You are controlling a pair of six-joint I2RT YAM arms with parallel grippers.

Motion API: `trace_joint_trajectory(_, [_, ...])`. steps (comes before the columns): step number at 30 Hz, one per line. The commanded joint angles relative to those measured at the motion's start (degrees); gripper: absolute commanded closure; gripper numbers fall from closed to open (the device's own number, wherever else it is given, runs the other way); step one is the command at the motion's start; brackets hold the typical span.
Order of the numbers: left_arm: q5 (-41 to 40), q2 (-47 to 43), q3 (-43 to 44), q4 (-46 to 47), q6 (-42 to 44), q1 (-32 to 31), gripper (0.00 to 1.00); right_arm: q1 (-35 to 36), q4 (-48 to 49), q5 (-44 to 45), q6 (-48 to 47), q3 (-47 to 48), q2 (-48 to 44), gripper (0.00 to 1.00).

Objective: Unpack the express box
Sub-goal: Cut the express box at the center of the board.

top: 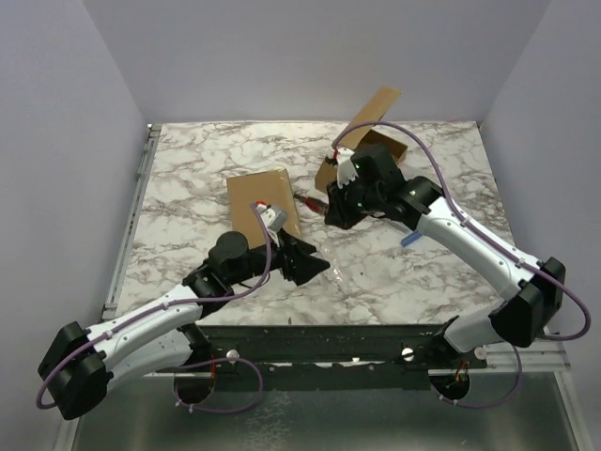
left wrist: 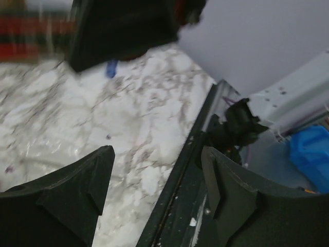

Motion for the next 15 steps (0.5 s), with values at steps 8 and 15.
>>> trace_joint_trajectory(8, [7.0, -7.1, 20.9, -34.1, 31.3, 0.2, 0.28, 1.5, 4.9, -36.2, 0.3, -20.5, -15.5, 1.0])
trace_joint_trajectory(15, [20.3, 0.4, 29.5, -47.4, 46.6, 0.3, 0.27, 2.8, -2.3, -42.7, -6.1, -18.1, -14.9, 1.0])
